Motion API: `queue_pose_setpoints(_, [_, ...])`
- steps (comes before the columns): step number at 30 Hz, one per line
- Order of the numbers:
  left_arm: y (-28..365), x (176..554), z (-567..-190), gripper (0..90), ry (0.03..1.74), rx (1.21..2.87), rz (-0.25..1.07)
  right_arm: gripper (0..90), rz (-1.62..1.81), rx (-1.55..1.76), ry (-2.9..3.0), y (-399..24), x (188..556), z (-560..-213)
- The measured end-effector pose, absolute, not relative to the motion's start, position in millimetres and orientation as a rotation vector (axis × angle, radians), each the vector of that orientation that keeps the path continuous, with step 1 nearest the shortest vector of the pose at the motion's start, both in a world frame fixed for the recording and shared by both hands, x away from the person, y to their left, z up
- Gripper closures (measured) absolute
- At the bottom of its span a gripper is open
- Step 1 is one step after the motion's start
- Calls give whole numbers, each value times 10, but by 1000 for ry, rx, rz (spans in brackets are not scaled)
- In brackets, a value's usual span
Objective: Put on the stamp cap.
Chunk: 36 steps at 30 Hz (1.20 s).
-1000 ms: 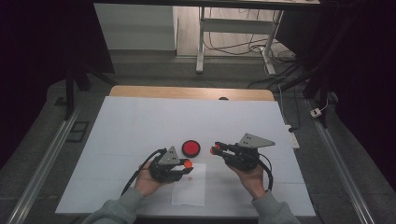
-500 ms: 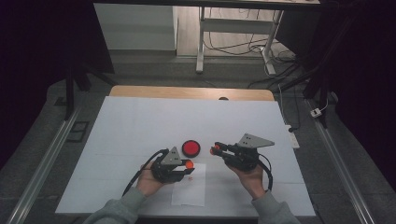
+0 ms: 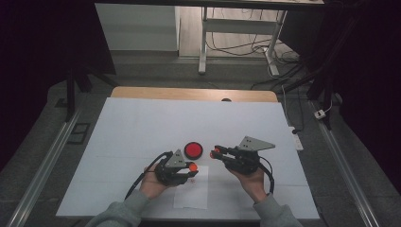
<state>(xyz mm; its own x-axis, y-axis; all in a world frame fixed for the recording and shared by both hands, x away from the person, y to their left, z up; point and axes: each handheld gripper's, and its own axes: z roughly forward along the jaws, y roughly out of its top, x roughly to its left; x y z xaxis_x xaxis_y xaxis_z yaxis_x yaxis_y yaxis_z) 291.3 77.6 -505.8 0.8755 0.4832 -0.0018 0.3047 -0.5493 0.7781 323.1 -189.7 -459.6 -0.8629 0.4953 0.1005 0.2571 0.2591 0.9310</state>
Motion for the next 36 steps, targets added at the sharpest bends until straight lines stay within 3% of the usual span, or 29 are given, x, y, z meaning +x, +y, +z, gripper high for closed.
queue_pose_setpoints(36, [755, 2902, -5083, 643, 562, 2200, 263, 716, 1676, 604, 2428, -1541, 3125, -4677])
